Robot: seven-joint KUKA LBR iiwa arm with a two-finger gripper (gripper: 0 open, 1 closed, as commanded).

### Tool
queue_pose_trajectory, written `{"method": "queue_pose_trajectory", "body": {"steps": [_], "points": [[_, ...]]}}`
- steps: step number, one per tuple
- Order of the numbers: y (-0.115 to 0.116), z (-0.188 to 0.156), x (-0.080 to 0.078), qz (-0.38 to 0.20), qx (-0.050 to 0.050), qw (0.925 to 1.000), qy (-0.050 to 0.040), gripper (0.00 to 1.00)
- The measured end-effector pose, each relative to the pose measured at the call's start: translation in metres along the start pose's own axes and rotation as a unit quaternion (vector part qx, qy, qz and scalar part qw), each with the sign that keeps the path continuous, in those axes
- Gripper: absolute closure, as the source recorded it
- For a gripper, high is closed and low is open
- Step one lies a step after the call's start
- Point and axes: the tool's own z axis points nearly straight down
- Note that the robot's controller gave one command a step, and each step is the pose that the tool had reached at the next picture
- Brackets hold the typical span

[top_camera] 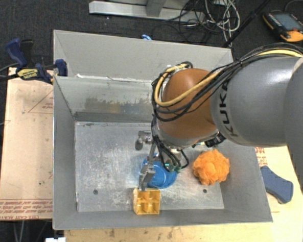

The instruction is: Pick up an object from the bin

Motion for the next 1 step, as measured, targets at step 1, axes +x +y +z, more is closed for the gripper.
{"method": "queue_pose_trajectory", "body": {"steps": [1], "points": [[-0.0118, 0.0725, 0.0346, -0.231, -0.002, 0.9729, -0.0046, 1.0]]}}
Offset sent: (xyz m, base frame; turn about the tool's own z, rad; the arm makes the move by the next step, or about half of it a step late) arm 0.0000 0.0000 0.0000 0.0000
